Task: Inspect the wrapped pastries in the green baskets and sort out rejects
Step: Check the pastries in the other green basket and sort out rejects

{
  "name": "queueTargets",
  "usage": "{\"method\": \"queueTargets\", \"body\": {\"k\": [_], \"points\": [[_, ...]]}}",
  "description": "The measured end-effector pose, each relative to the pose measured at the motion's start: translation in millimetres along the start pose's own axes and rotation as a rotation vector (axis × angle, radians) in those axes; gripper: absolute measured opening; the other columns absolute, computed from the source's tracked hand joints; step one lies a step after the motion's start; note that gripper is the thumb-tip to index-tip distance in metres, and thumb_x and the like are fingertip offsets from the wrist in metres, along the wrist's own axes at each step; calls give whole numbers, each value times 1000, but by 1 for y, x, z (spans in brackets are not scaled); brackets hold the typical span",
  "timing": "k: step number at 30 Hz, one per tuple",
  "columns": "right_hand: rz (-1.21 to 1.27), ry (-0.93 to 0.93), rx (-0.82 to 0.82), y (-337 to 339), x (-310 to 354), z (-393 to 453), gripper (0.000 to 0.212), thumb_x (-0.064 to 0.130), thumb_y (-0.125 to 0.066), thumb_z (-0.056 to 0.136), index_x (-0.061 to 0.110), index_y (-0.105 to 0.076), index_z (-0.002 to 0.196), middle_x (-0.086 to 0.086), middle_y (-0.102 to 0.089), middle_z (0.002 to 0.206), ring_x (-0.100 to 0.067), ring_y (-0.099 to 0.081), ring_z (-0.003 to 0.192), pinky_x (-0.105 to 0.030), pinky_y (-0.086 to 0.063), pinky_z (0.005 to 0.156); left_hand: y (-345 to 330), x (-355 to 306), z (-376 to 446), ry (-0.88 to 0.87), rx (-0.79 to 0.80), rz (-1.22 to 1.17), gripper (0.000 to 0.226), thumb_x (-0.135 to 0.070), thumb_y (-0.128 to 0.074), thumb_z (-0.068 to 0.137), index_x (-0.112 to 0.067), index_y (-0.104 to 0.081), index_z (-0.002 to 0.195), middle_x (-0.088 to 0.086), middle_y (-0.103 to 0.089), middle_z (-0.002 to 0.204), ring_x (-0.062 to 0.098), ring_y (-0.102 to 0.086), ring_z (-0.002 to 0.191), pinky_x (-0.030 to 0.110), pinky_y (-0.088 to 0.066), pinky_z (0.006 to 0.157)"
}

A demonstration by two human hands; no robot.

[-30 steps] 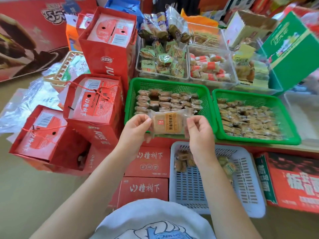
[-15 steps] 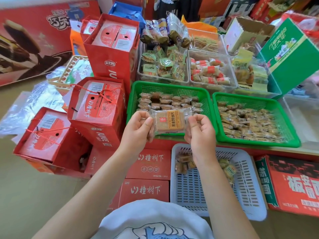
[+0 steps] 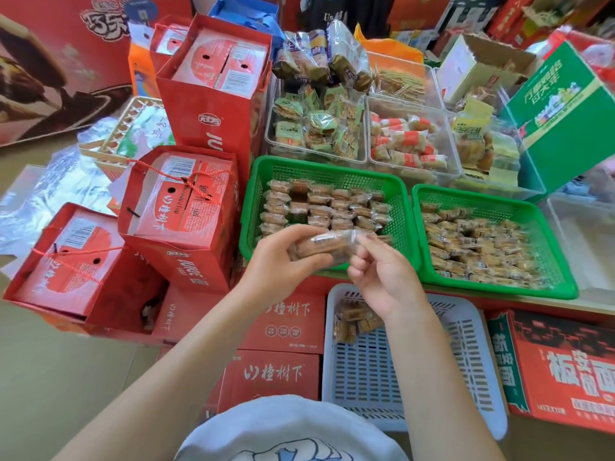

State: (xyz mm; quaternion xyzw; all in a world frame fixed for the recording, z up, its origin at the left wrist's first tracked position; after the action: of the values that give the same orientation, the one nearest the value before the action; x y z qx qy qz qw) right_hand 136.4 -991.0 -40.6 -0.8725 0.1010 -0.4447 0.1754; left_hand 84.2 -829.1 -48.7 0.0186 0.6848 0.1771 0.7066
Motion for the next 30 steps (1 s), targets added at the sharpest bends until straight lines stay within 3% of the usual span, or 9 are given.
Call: {"method": "queueTargets", "body": {"k": [4, 8, 12, 16, 18, 20, 23, 25, 30], "points": [[-356, 144, -121, 11, 13, 18, 14, 21, -48, 105, 10, -57, 103, -1, -52, 67, -14, -45, 52, -25, -36, 48, 10, 20, 15, 211, 44, -210, 29, -26, -79, 85, -21, -73, 113, -2, -75, 98, 15, -72, 85, 29, -60, 67], [-892, 176, 175, -9, 9, 41, 40, 66, -45, 91, 37, -63, 112, 10, -68, 107, -8, -65, 95, -32, -54, 84, 3, 41, 39, 311, 68, -216, 18, -34, -66, 95, -29, -75, 110, -9, -75, 100, 8, -70, 92, 24, -57, 76], [-1055, 193, 220, -17, 2, 85, 30, 55, -60, 93, 32, -69, 109, 4, -71, 89, -10, -64, 73, -34, -52, 67, -7, 73, 70, 449, 52, -322, 30, -28, -45, 107, -27, -75, 109, -2, -77, 99, 21, -72, 93, 41, -57, 84], [-931, 162, 71, -15, 4, 144, 28, 47, -65, 93, 25, -69, 108, 8, -64, 94, -10, -59, 85, -30, -44, 74, -7, 104, 104, 599, -150, -430, 32, -23, -39, 109, -20, -69, 118, -6, -74, 94, 8, -71, 85, 20, -55, 69], [-858, 170, -61, -14, 10, 175, 31, 49, -65, 91, 26, -68, 113, 5, -64, 106, -16, -61, 100, -31, -45, 79, -1, 125, 125, 558, -228, -177, 32, -23, -40, 107, -20, -66, 125, -6, -70, 111, 12, -66, 99, 17, -50, 74], [-792, 194, -90, -20, 15, 205, 18, 43, -66, 93, 30, -68, 105, 7, -65, 101, -15, -63, 97, -34, -51, 81, -3, 142, 147, 422, -130, 206, 35, -19, -43, 105, -18, -60, 135, -1, -63, 132, 20, -59, 119, 28, -48, 95], [-710, 175, -62, -33, 10, 243, 5, 33, -65, 96, 36, -61, 96, 14, -63, 98, 4, -63, 87, -17, -53, 72, -26, 168, 173, 259, 148, 735, 51, -21, -47, 102, -20, -38, 152, 5, -22, 165, 23, -12, 154, 42, -14, 125], [-814, 188, -44, -39, 2, 265, 12, 30, -64, 97, 26, -64, 108, 17, -61, 98, 11, -61, 82, -5, -44, 59, -37, 187, 182, 195, 256, 928, 57, -29, -46, 103, -27, -26, 156, 4, 2, 169, 24, 9, 155, 47, -1, 125], [-1380, 360, -53, -32, -11, 301, 40, 32, -65, 95, 16, -61, 132, -3, -50, 111, -15, -50, 100, -19, -36, 82, -40, 225, 185, 194, 371, 1019, 58, -46, -30, 106, -35, -11, 159, 0, 18, 167, 22, 14, 154, 51, 0, 124]]}}
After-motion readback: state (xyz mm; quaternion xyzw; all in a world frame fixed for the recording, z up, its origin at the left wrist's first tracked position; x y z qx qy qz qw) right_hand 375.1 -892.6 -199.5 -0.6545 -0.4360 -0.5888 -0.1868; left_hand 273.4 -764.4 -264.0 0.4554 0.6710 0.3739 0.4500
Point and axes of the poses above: each hand's wrist, its own z-axis towards the middle knuckle, its own y-axis out of the back of the hand, x = y × z, the point moved 4 cm from there along z, towards the middle knuckle
